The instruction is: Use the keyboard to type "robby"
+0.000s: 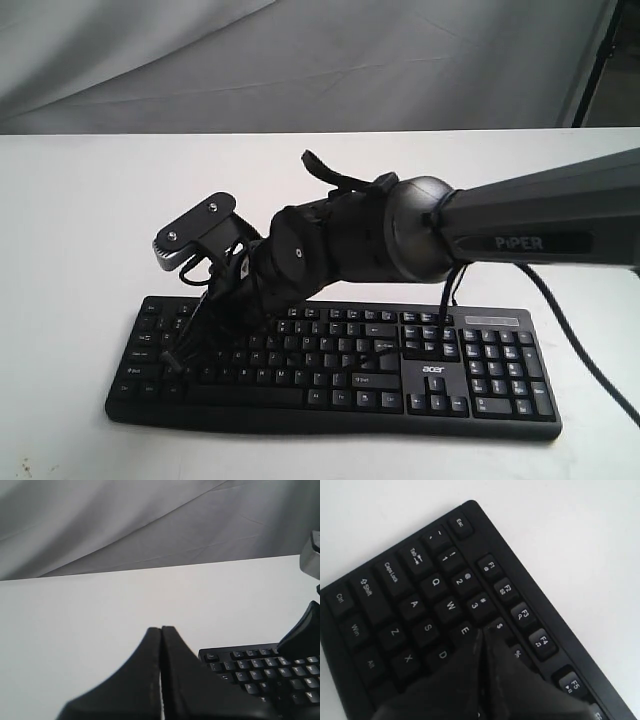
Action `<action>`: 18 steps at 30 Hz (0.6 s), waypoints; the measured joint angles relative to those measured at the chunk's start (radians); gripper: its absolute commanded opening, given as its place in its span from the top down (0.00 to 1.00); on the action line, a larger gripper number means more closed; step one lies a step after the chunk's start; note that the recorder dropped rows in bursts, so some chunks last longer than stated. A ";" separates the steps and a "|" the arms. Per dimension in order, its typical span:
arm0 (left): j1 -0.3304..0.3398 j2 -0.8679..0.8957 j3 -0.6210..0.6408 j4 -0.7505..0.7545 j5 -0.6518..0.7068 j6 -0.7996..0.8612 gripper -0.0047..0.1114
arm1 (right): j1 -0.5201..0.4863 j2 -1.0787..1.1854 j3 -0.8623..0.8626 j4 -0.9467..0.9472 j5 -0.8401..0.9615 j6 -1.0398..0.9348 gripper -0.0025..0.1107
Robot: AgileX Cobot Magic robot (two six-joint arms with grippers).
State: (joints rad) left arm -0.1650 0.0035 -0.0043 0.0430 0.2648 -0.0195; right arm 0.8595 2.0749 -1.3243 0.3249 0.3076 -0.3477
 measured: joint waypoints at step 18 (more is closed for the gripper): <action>0.000 0.000 0.000 0.000 0.000 0.000 0.96 | -0.004 0.050 -0.101 -0.015 0.145 -0.002 0.98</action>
State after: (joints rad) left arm -0.1650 0.0035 -0.0043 0.0430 0.2648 -0.0195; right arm 0.8555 2.1252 -1.4255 0.3095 0.4526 -0.3495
